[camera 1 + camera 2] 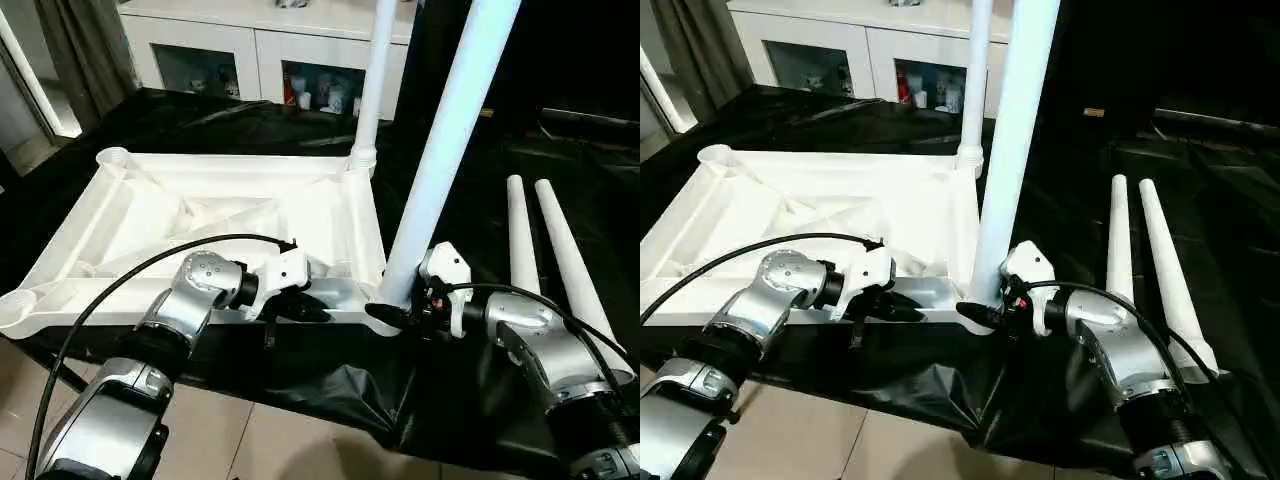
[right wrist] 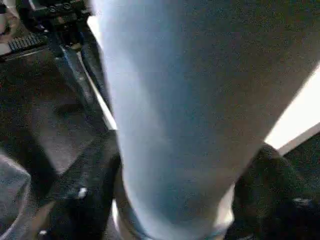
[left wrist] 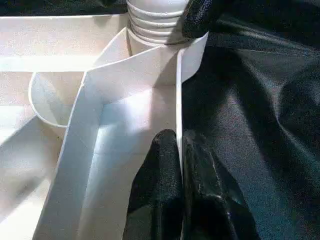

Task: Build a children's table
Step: Rotate leg to tighten

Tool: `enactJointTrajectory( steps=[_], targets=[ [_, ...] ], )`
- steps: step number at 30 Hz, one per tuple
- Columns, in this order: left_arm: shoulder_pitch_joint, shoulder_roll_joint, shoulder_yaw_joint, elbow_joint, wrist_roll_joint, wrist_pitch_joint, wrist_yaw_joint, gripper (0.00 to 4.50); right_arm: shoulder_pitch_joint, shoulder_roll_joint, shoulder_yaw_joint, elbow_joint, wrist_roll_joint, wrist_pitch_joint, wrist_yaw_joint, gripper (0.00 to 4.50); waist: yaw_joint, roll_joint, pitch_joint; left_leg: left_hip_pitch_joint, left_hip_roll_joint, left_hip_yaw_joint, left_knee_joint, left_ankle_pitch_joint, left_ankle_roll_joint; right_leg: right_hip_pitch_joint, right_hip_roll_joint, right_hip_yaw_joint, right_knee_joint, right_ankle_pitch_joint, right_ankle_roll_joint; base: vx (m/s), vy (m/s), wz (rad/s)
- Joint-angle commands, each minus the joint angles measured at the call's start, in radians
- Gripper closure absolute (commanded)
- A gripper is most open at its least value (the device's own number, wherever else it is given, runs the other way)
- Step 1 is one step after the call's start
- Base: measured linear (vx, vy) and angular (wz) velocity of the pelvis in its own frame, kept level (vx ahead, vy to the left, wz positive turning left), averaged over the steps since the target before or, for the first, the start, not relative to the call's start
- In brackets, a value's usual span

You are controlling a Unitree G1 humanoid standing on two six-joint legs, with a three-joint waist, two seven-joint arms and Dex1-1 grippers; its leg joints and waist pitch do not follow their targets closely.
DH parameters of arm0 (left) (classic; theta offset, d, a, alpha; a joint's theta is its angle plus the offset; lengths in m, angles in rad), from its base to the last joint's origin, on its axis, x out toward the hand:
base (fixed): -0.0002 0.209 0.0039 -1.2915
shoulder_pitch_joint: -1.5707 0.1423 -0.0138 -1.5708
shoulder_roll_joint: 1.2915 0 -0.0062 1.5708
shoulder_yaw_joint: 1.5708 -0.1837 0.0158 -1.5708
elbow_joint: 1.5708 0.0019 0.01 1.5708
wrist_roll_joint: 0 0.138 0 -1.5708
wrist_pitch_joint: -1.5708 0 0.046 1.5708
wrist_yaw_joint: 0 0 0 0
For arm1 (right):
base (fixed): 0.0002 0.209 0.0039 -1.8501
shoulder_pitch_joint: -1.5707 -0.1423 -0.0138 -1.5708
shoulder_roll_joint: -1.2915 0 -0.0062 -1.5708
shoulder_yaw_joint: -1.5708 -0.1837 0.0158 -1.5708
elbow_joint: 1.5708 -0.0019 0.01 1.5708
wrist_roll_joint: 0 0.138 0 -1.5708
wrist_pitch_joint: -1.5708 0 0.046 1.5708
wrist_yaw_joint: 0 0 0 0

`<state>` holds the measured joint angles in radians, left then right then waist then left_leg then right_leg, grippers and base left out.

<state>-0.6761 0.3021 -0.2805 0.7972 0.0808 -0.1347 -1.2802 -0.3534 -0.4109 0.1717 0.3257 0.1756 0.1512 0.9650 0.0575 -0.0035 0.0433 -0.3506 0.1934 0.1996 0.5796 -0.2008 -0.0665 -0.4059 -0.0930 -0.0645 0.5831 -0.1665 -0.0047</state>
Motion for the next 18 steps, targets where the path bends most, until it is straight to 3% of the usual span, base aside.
enactJointTrajectory(
  steps=[1, 4, 8, 12, 14, 17, 18],
  targets=[
    [0.025, -0.025, 0.008, 0.000, -0.043, -0.014, -0.020, 4.50, 0.002, 0.001, -0.002, -0.009, -0.008, 0.020, -0.023, 1.64, 0.002, -0.022, -0.057, -0.002, 0.038, -0.013, -0.062, -0.150, 0.083, 0.051, -0.055, 0.041, -0.059, -0.254, -0.213, 0.000, 0.000, 0.00],
    [0.017, -0.032, 0.014, 0.015, -0.037, -0.016, 0.014, 4.50, 0.001, 0.014, -0.010, 0.002, -0.013, 0.027, -0.053, 1.74, 0.001, -0.021, -0.056, -0.002, 0.037, -0.013, -0.062, -0.156, 0.081, 0.049, -0.054, 0.041, -0.061, -0.261, -0.213, 0.000, 0.000, 0.00],
    [-0.054, -0.102, 0.046, 0.119, 0.009, 0.040, 0.262, 4.50, -0.032, 0.121, -0.092, 0.151, -0.061, 0.054, -0.362, 1.80, -0.009, -0.018, -0.055, 0.002, 0.032, -0.017, -0.066, -0.192, 0.032, 0.045, -0.053, 0.038, -0.069, -0.346, -0.191, 0.000, 0.000, 0.00],
    [-0.098, -0.168, 0.062, 0.173, 0.019, 0.064, 0.409, 4.50, -0.059, 0.198, -0.158, 0.221, -0.047, 0.069, -0.551, 1.83, -0.015, -0.017, -0.052, 0.005, 0.030, -0.017, -0.067, -0.228, 0.032, 0.039, -0.052, 0.041, -0.077, -0.376, -0.182, 0.000, 0.000, 0.00],
    [-0.149, -0.252, 0.063, 0.233, 0.034, 0.079, 0.545, 4.50, -0.106, 0.291, -0.218, 0.282, -0.016, 0.073, -0.723, 1.83, -0.018, -0.007, -0.055, 0.010, 0.029, -0.019, -0.067, -0.235, 0.015, 0.037, -0.052, 0.040, -0.080, -0.377, -0.177, 0.000, 0.000, 0.00],
    [-0.175, -0.288, 0.054, 0.265, 0.051, 0.057, 0.583, 4.50, -0.139, 0.333, -0.229, 0.321, -0.027, 0.064, -0.786, 1.84, -0.018, -0.011, -0.056, 0.007, 0.026, -0.016, -0.065, -0.224, 0.031, 0.041, -0.050, 0.040, -0.078, -0.319, -0.194, 0.000, 0.000, 0.00],
    [-0.181, -0.292, 0.046, 0.271, 0.060, 0.040, 0.578, 4.50, -0.150, 0.340, -0.222, 0.334, -0.037, 0.056, -0.790, 1.84, -0.018, -0.006, -0.057, 0.003, 0.025, -0.017, -0.065, -0.215, 0.038, 0.045, -0.050, 0.039, -0.078, -0.306, -0.192, 0.000, 0.000, 0.00]
  ],
)
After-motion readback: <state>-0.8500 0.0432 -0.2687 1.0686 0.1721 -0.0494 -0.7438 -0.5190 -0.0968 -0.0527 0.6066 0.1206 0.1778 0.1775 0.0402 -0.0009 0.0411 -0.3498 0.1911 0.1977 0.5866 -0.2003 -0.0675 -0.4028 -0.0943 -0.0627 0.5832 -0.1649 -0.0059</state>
